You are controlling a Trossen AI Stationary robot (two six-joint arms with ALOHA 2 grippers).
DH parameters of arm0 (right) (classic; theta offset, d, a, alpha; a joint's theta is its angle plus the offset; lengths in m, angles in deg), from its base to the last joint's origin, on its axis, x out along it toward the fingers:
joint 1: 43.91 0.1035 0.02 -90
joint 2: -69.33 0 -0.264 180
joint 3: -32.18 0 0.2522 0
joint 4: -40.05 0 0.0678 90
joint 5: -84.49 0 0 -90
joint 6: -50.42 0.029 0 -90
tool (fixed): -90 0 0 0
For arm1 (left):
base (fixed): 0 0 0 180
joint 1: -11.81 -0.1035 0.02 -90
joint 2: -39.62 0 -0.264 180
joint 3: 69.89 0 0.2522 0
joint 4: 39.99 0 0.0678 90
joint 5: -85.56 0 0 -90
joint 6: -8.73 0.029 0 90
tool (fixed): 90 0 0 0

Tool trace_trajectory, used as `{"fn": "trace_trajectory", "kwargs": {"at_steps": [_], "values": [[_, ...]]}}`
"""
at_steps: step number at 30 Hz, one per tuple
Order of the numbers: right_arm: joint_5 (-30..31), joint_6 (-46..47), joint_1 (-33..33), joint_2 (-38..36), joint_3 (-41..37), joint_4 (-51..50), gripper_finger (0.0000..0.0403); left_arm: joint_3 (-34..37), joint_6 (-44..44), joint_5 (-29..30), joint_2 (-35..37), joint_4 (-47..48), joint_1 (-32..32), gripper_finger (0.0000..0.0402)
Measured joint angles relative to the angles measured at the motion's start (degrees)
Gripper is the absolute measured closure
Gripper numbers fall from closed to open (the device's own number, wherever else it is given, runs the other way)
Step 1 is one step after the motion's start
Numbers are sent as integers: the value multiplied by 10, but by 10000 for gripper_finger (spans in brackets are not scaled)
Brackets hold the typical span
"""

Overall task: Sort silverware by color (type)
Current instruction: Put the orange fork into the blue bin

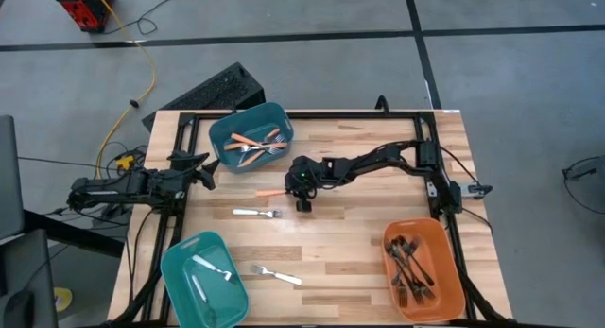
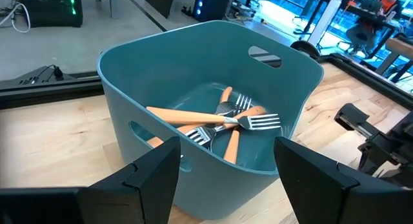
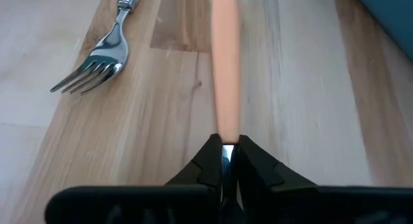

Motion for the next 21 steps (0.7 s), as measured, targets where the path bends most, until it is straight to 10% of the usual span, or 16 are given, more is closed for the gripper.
{"fn": "trace_trajectory", "kwargs": {"at_steps": [21], "values": [[-1, -64, 10, 0, 171, -183, 351, 0, -3, -3, 0, 0, 0, 167]]}}
